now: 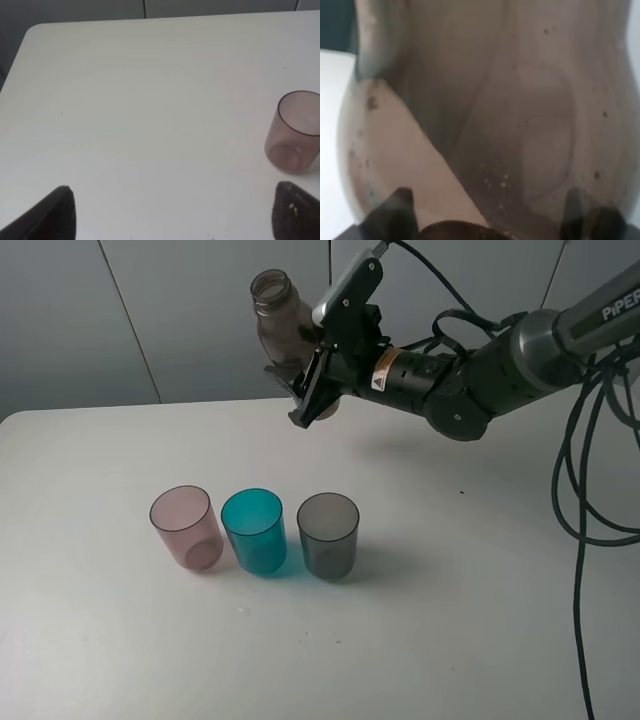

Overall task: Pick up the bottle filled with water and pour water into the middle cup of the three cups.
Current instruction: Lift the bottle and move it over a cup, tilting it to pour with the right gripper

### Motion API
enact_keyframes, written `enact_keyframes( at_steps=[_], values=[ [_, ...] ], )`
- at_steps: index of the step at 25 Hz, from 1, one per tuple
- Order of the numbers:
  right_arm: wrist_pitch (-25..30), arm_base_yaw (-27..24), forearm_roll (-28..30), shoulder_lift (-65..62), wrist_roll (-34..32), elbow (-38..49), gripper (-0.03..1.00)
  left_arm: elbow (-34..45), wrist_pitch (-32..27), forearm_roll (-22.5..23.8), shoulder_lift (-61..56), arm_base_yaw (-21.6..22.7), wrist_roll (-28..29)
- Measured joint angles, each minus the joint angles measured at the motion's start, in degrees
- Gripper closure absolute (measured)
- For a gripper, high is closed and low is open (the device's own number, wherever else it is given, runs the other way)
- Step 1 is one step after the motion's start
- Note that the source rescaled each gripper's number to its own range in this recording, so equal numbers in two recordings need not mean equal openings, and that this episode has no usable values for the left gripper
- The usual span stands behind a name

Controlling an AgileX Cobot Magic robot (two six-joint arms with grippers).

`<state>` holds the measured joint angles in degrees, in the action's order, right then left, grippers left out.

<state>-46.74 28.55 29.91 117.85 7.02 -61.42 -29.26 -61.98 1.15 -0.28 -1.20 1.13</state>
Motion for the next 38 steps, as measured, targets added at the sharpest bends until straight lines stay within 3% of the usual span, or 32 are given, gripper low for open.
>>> enact_keyframes(
  at_steps=[11, 25, 38],
  values=[
    [-1.1, 0.0, 9.9, 2.1, 9.2, 0.0, 0.91, 0.0, 0.0, 0.0, 0.0, 0.0, 0.2],
    [-2.9, 1.1, 12.7, 5.1, 21.7, 0.0, 0.91, 0.0, 0.0, 0.0, 0.0, 0.0, 0.2],
    [-3.1, 1.1, 12.7, 5.1, 38.2, 0.0, 0.91, 0.0, 0.0, 0.0, 0.0, 0.0, 0.2]
  ],
)
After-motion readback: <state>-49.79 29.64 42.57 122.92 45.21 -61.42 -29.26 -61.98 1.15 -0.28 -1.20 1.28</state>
